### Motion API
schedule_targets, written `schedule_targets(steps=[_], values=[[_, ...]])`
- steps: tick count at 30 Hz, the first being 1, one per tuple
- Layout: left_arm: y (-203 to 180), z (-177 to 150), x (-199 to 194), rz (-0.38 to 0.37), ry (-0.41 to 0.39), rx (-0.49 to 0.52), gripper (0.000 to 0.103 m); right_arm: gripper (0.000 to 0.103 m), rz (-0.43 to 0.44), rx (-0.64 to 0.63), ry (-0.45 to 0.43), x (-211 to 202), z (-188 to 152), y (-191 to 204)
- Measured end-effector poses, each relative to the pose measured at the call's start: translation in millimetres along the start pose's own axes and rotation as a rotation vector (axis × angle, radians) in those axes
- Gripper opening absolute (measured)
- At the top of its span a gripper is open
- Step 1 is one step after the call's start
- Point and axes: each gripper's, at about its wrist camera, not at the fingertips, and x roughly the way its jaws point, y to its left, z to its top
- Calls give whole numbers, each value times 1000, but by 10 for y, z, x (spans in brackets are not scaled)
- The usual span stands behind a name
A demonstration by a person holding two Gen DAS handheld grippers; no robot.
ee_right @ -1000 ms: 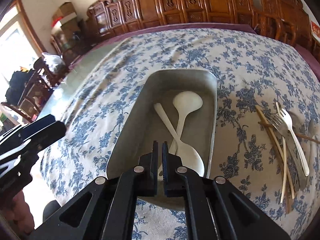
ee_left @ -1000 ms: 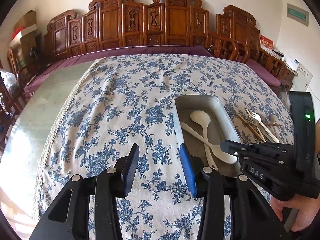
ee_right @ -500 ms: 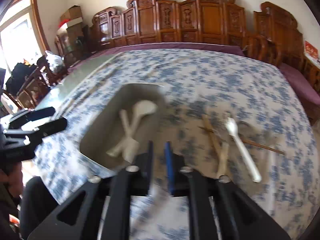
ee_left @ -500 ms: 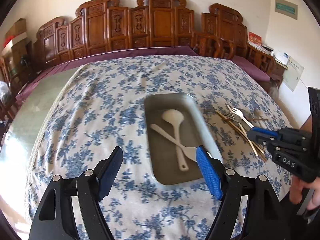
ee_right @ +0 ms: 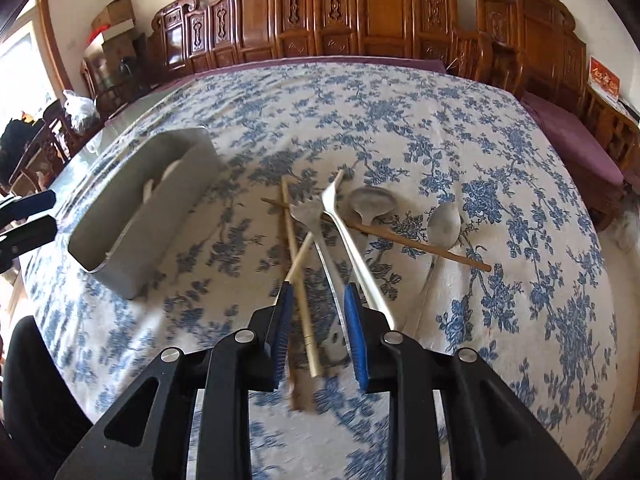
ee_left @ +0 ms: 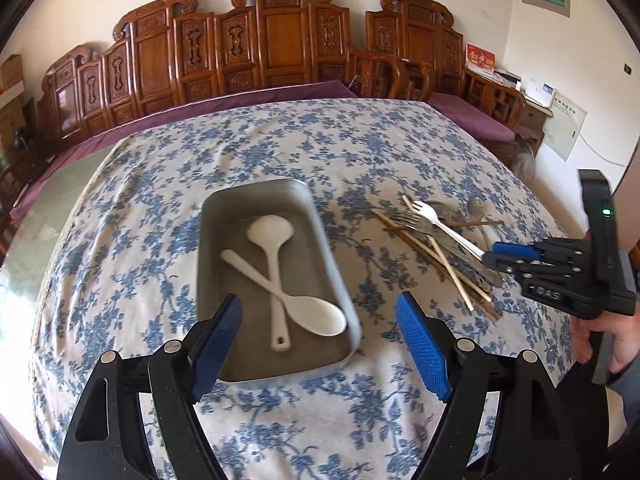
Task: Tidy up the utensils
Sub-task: 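Reach the right tool to the pile and grasp a metal fork, then grasp a wooden chopstick with the left tool while the right tool holds the fork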
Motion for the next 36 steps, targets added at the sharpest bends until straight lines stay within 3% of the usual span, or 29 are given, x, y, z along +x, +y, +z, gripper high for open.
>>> schedule_targets(steps=[20, 22, 28, 36], values=[[-252, 58, 168, -38, 22, 31, 76, 18, -29, -161, 93, 624, 314, 86], [-254, 57, 180, -39, 24, 30, 76, 11, -33, -172, 96, 635, 327, 115], [-290, 54, 170, -38, 19, 32, 76, 8, -13, -160, 85, 575, 289, 124], [-437, 59, 212, -43, 18, 51, 76, 8, 11, -98, -29, 59, 224, 39]])
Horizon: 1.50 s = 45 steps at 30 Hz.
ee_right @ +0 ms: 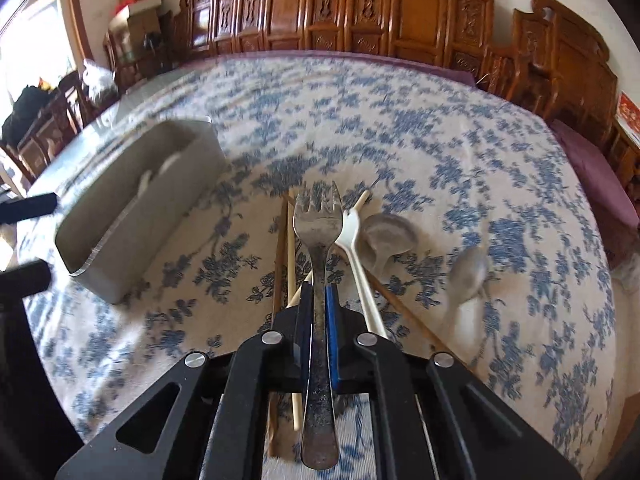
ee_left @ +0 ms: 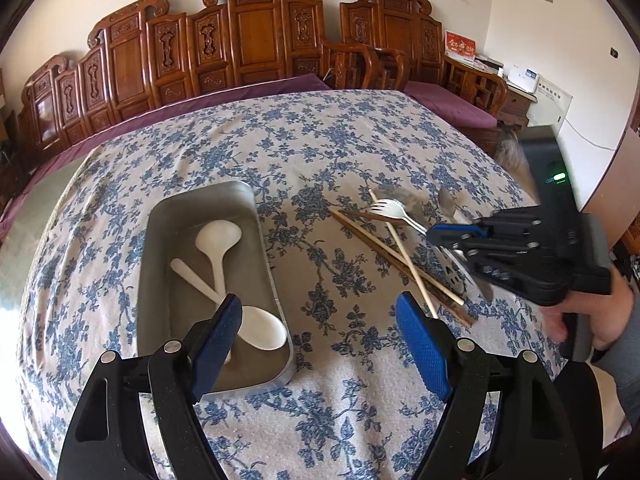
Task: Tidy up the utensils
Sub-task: 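Grasp a wooden chopstick with the left tool while the right tool holds the fork, then carry the wooden chopstick into the grey tray and open the left tool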
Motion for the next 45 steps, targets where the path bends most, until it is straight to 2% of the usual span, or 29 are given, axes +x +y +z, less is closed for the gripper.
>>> schedule_targets(steps=[7, 13, 17, 19, 21, 27, 32, 37, 45], values=[[-203, 67, 235, -16, 28, 34, 76, 8, -55, 67, -31, -356, -258, -220], [-431, 150, 489, -46, 57, 68, 76, 8, -96, 124, -8, -391, -525, -473], [-563, 198, 696, -75, 94, 71, 71, 8, -105, 136, -5, -408, -612, -560], [-629, 228, 805, -78, 112, 78, 59, 8, -106, 138, -6, -419, -634, -585], [-683, 271, 899, -76, 121, 84, 55, 8, -101, 152, -12, -431, -644, -616], [-821, 339, 1164, -87, 184, 90, 29, 8, -81, 176, -12, -419, -645, -670], [-813, 276, 1258, -82, 230, 71, 21, 8, -71, 182, -15, -423, -637, -668], [-780, 254, 1262, -102, 242, 44, 6, 8, -66, 178, -10, -399, -645, -652], [-703, 342, 1118, -62, 212, 69, 4, 8, -65, 176, -9, -392, -653, -640]])
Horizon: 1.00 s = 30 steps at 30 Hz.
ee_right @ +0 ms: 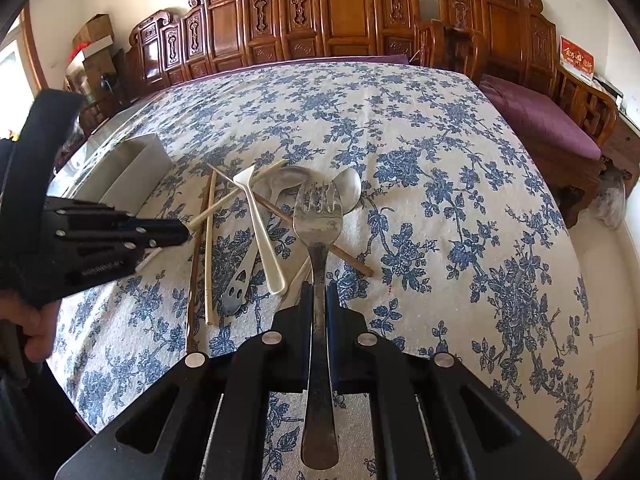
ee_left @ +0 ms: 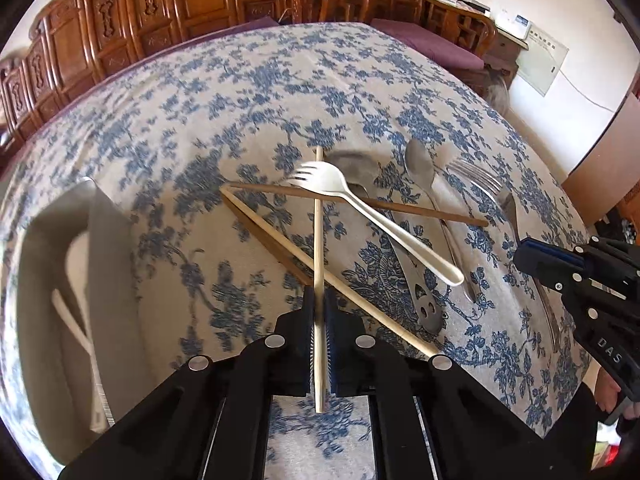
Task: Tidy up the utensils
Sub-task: 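Carry the wooden chopstick into the grey tray and open the left tool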
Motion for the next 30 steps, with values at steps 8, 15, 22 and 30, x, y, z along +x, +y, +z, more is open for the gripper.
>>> schedule_targets(steps=[8, 15, 22, 30], values=[[159, -11, -338, 36, -50, 7, 4, 8, -3, -22, -15, -73, 42, 80], [312, 46, -591, 45, -95, -31, 4, 8, -3, -37, -39, -178, 101, 169], [381, 200, -879, 70, -158, -39, 4, 8, 4, -50, -62, -292, 154, 258], [488, 73, -1078, 92, -179, -54, 4, 8, 27, -77, -79, -353, 211, 415]])
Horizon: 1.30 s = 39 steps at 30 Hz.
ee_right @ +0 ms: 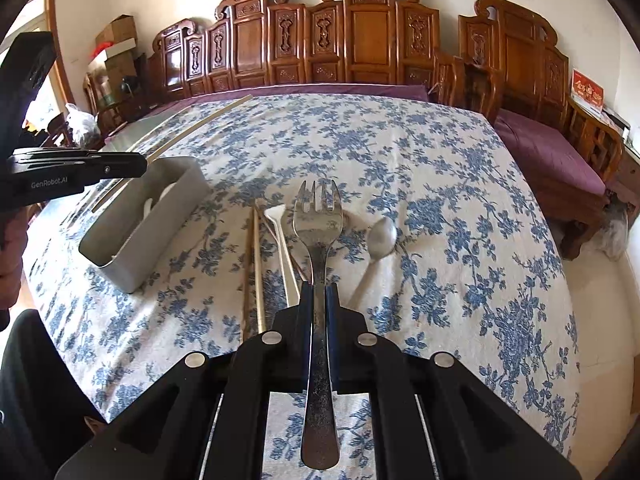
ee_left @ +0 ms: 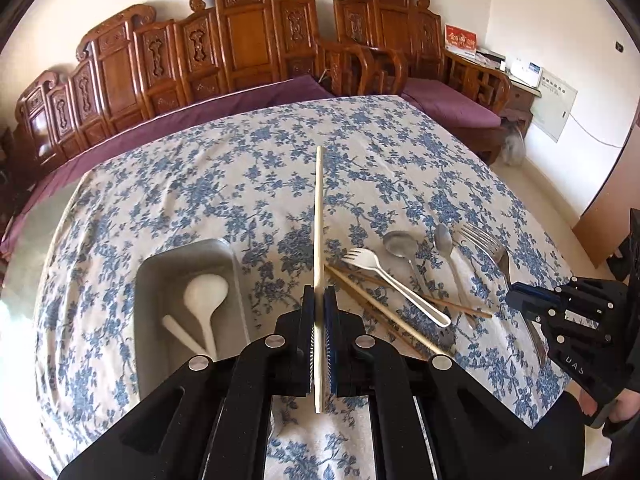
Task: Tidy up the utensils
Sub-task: 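Carry the wooden chopstick into the grey tray and open the left tool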
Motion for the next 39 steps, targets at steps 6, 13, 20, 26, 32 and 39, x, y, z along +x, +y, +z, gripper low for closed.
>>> schedule_targets(steps=[6, 13, 20, 26, 32, 39], values=[[182, -142, -125, 17, -3, -20, 4, 8, 10, -32, -5, 34, 65, 225], [513, -264, -221, 28, -10, -39, 4, 8, 29, -52, 10, 180, 159, 495], [900, -432, -195, 45, 1, -62, 4, 8, 50, -63, 14, 342, 237, 741], [1147, -682, 8, 40, 59, -80, 4, 8, 61, -60, 23, 464, 249, 865], [1221, -765, 179, 30, 100, -81, 4, 8, 62, -68, 42, 538, 258, 940], [1213, -712, 342, 26, 114, -78, 4, 8, 73, -79, 52, 584, 309, 998]])
